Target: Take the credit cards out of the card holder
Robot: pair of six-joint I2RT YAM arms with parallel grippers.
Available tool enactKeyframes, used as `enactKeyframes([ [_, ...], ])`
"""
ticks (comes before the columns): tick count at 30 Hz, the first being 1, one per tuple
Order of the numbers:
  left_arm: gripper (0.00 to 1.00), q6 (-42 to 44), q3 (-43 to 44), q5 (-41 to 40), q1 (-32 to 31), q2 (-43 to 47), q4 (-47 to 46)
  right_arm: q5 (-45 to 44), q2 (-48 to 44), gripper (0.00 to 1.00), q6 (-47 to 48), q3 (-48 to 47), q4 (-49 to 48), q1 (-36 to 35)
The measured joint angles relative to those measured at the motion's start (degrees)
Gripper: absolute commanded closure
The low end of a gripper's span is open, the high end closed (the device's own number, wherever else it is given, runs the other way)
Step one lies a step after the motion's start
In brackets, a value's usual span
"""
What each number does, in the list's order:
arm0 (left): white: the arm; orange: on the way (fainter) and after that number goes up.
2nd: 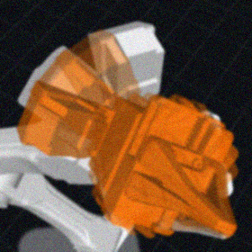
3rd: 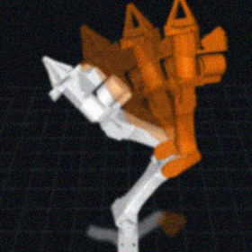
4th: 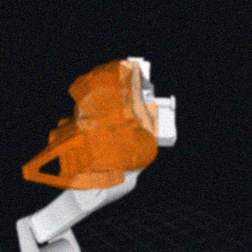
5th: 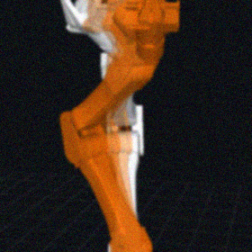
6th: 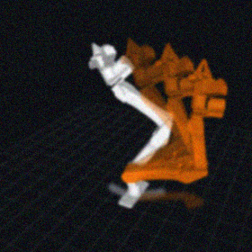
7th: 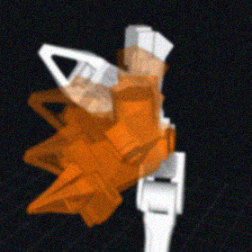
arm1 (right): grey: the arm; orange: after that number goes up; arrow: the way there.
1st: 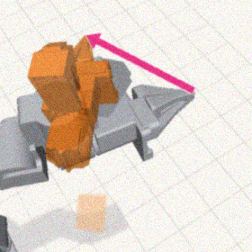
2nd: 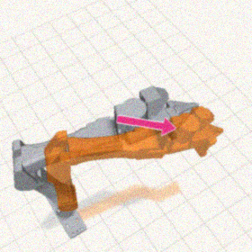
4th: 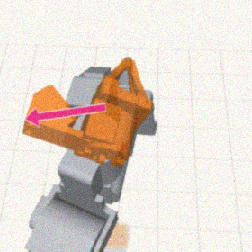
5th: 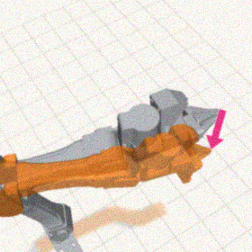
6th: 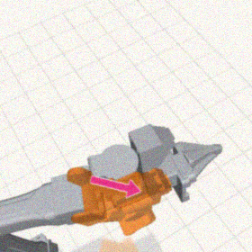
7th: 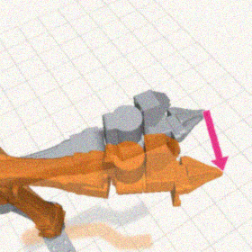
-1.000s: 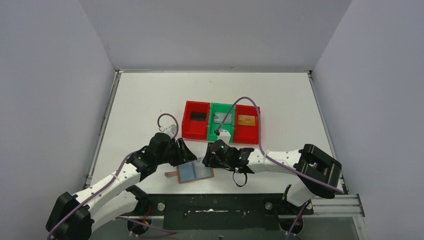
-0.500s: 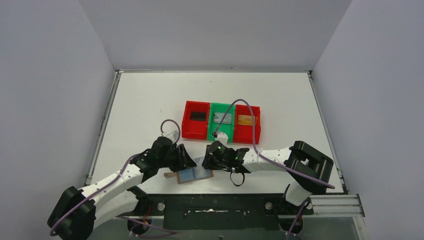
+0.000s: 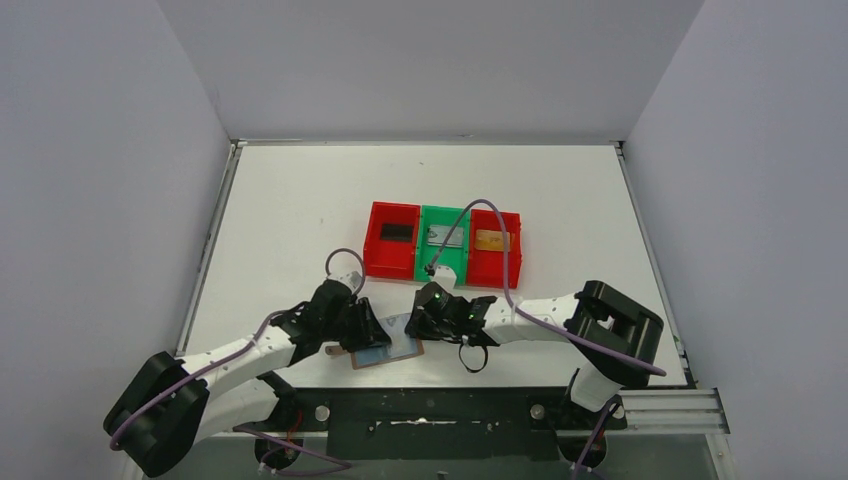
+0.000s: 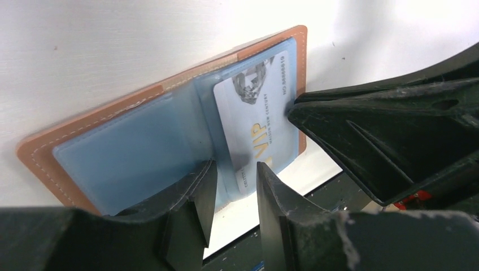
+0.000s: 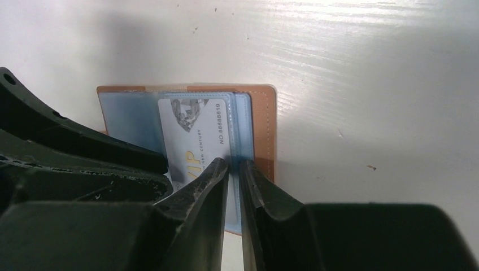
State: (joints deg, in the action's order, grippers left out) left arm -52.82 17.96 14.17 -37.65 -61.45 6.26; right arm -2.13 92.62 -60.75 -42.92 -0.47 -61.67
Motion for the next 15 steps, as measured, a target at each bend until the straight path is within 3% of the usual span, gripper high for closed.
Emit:
enactKeyframes([
  [5,0.7,-1.9,-1.6,-1.0,-0.2,-0.1,-2.9,0.0,0.1,0.84,0.0,0.0,-0.2,-0.2],
  [15,0.85,-5.3,-5.2,-2.4,-0.3,0.8,-9.0,0.0,0.4,0.84,0.0,-0.2,-0.3,-0.3],
])
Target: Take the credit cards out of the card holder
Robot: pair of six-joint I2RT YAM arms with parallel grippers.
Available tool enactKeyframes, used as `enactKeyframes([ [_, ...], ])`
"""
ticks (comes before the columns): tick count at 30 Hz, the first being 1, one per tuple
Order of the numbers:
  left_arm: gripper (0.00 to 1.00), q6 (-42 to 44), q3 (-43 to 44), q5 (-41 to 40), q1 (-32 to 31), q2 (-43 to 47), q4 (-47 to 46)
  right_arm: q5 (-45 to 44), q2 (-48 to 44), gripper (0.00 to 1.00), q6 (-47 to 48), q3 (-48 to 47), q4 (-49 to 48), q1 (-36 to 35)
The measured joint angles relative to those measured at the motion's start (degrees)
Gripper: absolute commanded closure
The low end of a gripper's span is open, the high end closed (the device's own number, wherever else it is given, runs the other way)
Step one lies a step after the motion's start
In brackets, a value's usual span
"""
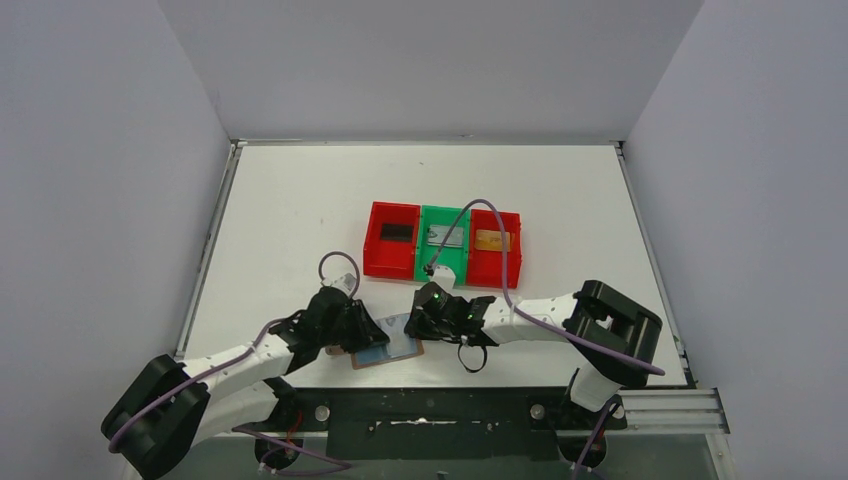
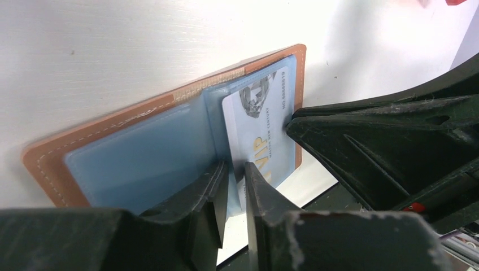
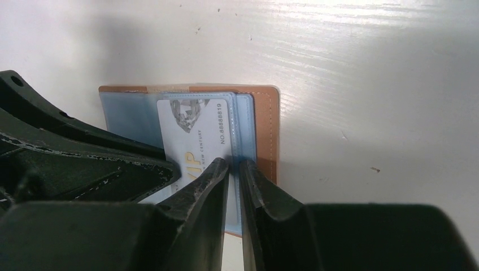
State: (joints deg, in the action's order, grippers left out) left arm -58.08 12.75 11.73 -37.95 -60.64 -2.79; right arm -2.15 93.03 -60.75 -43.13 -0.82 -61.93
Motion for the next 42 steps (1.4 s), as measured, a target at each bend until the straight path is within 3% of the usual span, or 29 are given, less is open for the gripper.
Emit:
enactKeyframes([
  [6,0.97,0.0,-0.7,-1.7,-0.3,1.2,0.3,0.0,0.1,0.84,0.0,-0.2,0.0,0.0],
  [11,1.0,0.0,-0.8,-2.1,-0.3,1.3,0.2,-0.1,0.3,0.84,0.1,-0.4,0.0,0.0],
  [35,1.0,0.5,-0.7,-6.0,-0.3,6.2,6.6,-1.0,0.3,0.88,-1.4,-0.6,0.9,-0.8],
  [42,1.0,1.7,0.3,-6.7,-0.3,6.2,8.7,-2.0,0.3,0.83,-0.6,-1.2,2.6,-0.9],
])
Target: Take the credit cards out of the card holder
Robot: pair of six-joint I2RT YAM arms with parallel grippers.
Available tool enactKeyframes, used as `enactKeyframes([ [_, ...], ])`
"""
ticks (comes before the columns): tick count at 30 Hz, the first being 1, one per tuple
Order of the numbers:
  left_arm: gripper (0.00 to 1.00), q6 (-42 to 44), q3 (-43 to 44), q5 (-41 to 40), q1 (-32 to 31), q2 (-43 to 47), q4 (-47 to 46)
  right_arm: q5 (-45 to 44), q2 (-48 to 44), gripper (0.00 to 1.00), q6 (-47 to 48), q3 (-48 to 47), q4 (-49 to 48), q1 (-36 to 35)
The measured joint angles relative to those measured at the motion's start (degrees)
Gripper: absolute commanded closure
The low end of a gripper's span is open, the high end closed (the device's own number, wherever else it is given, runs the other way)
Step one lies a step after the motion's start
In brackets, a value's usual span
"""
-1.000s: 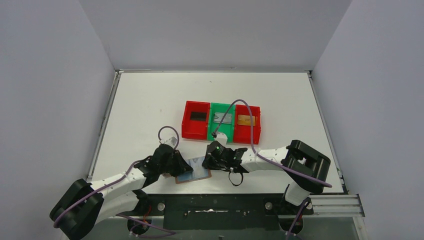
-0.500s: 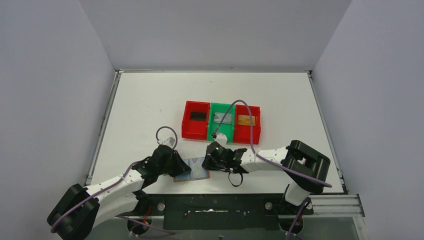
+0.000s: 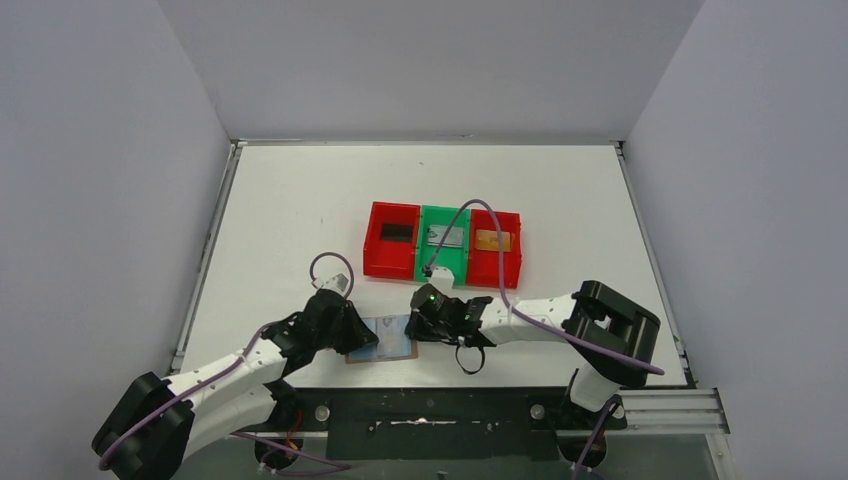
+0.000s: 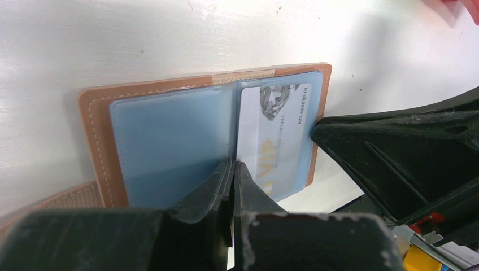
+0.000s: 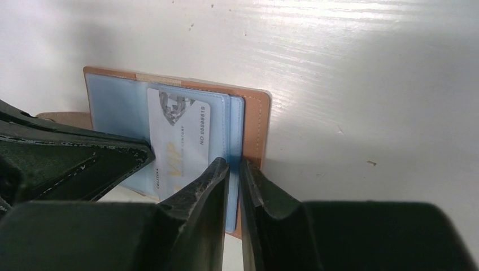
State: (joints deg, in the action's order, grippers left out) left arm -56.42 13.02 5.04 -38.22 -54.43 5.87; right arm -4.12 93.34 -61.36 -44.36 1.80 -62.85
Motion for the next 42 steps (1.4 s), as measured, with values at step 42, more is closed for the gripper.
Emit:
enactKeyframes([
  [42,1.0,1.4,0.9,-0.2,0.0,0.3,2.1,-3.9,1.0,0.76,7.4,-9.3,4.3,-3.5],
])
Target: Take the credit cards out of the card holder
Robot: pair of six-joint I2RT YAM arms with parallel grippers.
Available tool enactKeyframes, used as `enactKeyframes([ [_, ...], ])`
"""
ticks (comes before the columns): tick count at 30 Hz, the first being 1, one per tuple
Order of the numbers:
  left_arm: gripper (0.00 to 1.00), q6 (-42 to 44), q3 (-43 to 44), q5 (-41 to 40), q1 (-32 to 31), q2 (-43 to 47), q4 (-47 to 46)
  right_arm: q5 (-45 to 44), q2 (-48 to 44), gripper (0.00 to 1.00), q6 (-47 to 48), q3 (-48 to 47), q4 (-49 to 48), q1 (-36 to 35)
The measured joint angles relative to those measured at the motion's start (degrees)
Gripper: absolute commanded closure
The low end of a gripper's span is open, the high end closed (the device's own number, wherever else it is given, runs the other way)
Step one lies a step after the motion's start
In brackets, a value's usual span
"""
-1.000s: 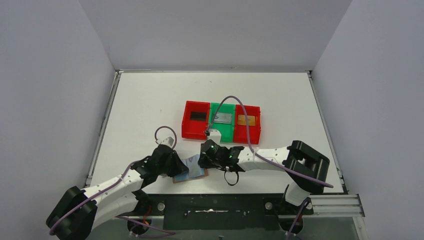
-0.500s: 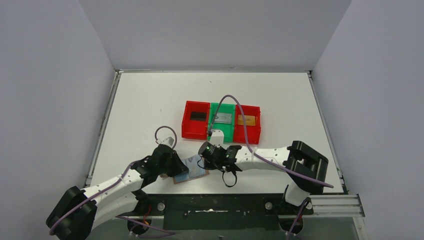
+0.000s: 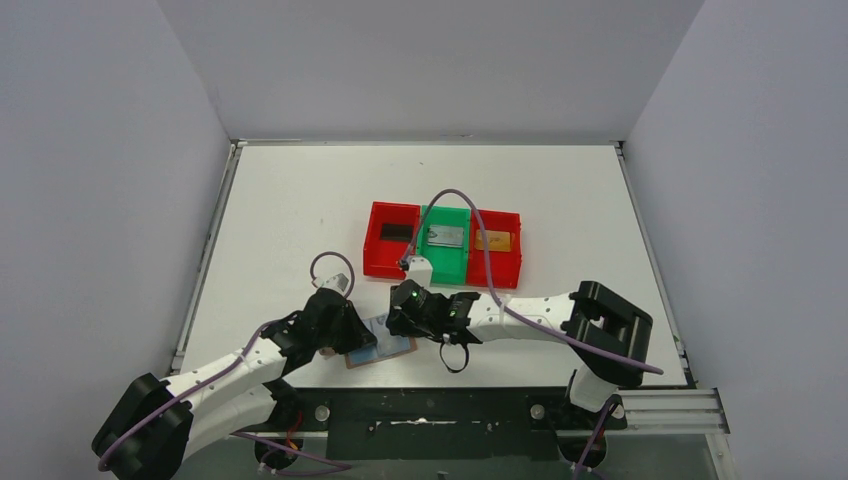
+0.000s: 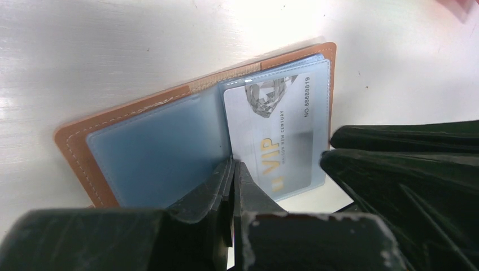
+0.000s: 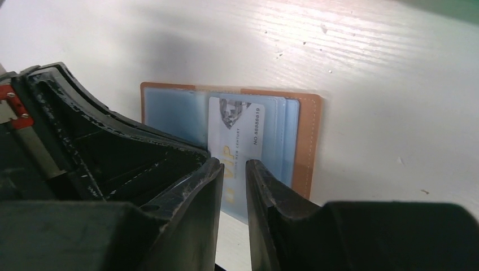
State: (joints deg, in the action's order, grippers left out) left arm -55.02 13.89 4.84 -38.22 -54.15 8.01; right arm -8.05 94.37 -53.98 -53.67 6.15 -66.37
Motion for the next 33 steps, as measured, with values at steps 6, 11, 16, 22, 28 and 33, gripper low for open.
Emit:
enactKeyframes([
  [6,1.0,0.0,0.0,0.0,0.0,0.3,0.3,1.8,4.0,0.75,-1.0,0.6,-1.0,0.5],
  [11,1.0,0.0,0.0,0.0,0.0,1.4,1.2,2.1,4.2,0.75,-3.2,1.5,-2.1,1.0],
  [16,0.77,-0.4,0.0,-0.1,0.0,2.4,1.5,2.1,4.2,0.76,-4.2,2.3,-3.6,1.1],
  [22,0.69,-3.5,-1.4,-0.2,0.0,3.3,-1.1,2.4,4.2,0.77,-6.1,3.7,-5.9,1.1],
  [28,0.72,-9.4,-5.9,-0.4,0.0,6.3,-6.3,2.6,4.0,0.78,-7.4,4.7,-7.6,1.1],
  [33,0.9,-13.9,-9.6,-1.2,0.0,9.5,-9.4,2.8,4.0,0.8,-8.4,5.1,-8.0,1.1],
])
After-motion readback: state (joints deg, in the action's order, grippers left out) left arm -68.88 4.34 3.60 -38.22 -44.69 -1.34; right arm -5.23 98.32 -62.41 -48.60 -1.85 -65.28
